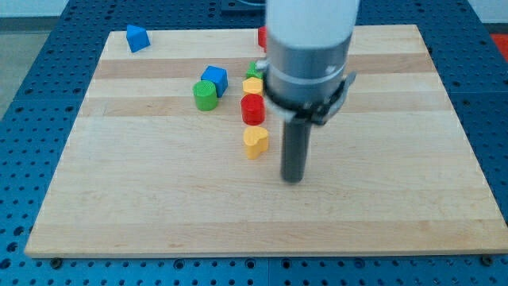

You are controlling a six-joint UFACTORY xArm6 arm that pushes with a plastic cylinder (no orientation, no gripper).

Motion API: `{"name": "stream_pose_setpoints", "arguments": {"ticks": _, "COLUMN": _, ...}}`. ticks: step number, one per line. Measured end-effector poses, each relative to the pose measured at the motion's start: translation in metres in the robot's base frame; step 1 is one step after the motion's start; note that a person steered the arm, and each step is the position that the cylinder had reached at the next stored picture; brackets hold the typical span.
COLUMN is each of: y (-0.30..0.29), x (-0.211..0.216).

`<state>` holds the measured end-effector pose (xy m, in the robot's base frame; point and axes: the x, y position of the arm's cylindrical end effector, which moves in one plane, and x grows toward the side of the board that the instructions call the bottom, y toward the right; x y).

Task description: Push the green circle to the bottom of the green star

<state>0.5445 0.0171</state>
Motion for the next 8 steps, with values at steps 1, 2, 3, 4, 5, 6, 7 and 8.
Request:
{"name": "stream_pose_setpoints", "arguments": {"ticks": 1, "y": -0.083, "x": 0.038}}
{"name": "stream_pose_setpoints", "arguments": {"ticks": 2, "y": -0.156, "x": 0.004}}
{"name": "stream_pose_setpoints", "arguments": {"ticks": 3, "y": -0.198, "x": -0.054}}
{"name": "stream_pose_setpoints", "arguments": {"ticks": 4, "y": -0.200, "x": -0.059}}
{"name": "stream_pose_setpoints", "arguments": {"ticks": 5, "y": -0.200, "x": -0.069}}
{"name": "stream_pose_setpoints", "arguments": {"ticks": 6, "y": -0.199, "x": -0.104}}
{"name": "stream_pose_setpoints", "arguments": {"ticks": 7, "y": -0.181, "x": -0.139}}
{"name": "stream_pose_setpoints", "arguments": {"ticks": 8, "y": -0.155, "x": -0.158}}
